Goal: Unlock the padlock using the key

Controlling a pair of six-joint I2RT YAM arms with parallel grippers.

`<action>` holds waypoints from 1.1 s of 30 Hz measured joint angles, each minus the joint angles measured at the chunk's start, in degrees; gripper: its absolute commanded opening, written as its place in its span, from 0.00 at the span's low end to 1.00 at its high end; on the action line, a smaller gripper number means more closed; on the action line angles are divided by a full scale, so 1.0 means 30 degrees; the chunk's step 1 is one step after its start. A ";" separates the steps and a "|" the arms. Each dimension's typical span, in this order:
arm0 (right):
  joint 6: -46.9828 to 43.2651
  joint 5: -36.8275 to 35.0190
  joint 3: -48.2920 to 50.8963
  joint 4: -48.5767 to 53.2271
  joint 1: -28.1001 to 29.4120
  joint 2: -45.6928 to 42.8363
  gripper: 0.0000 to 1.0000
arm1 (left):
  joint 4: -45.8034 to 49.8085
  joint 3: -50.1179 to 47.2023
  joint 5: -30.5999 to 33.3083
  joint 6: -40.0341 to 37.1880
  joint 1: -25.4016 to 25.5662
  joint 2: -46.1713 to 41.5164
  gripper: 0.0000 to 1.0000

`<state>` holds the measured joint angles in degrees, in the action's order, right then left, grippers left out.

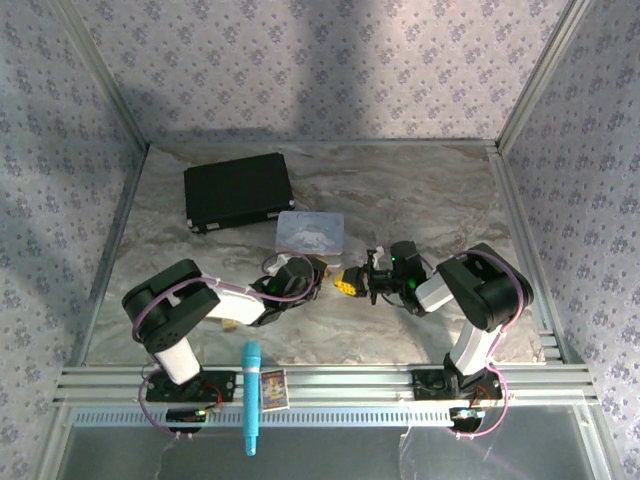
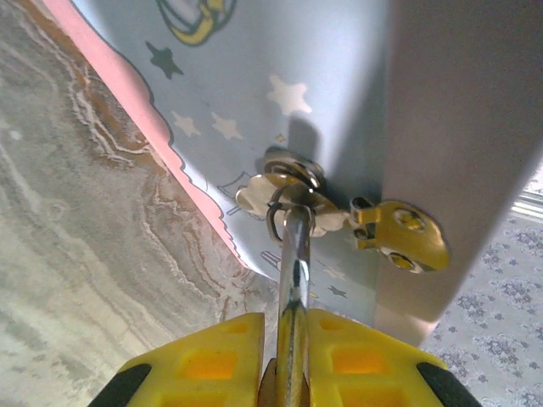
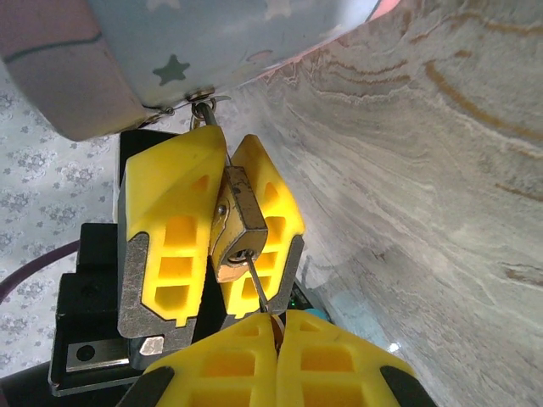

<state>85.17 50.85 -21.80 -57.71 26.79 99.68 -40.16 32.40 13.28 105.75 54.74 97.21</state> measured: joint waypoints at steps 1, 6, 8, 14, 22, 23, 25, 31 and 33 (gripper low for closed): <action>0.0000 0.0007 0.0007 0.0000 -0.0066 0.0000 0.00 | -0.0262 -0.0022 0.0022 0.0007 0.0000 0.0131 0.00; -0.0007 0.0095 0.0073 -0.0007 -0.0328 -0.0007 0.00 | -0.1690 -0.0284 0.0007 0.0080 0.0000 0.0605 0.00; -0.0022 0.0255 0.0080 -0.0036 -0.0503 -0.0015 0.00 | -0.1938 -0.0291 -0.0051 0.0117 0.0000 0.0670 0.00; -0.0029 0.0517 0.0080 -0.0066 -0.0729 -0.0102 0.00 | -0.2353 -0.0408 -0.0189 0.0044 0.0000 0.0670 0.00; -0.0036 0.0678 0.0138 0.0022 -0.1107 -0.0670 0.00 | -0.2790 -0.0408 -0.0357 -0.0080 0.0029 0.0678 0.00; -0.0044 0.0656 0.0182 0.0087 -0.1137 -0.0809 0.00 | -0.2863 -0.0408 -0.0350 -0.0087 0.0044 0.0670 0.00; -0.0102 0.0517 0.0219 0.0255 -0.1129 -0.1064 0.00 | -0.2958 -0.0408 -0.0350 -0.0095 0.0058 0.0670 0.00; -0.0109 -0.0117 0.0233 0.0758 -0.0692 -0.1304 0.00 | -0.2623 -0.0313 -0.0342 -0.0503 0.0058 0.0670 0.00; -0.0109 -0.0350 0.0233 0.0874 -0.0539 -0.1304 0.00 | -0.2521 -0.0313 -0.0321 -0.0619 0.0058 0.0670 0.00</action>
<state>84.84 49.80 -21.10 -55.09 25.17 95.77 -47.72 31.46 12.32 103.90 54.92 99.22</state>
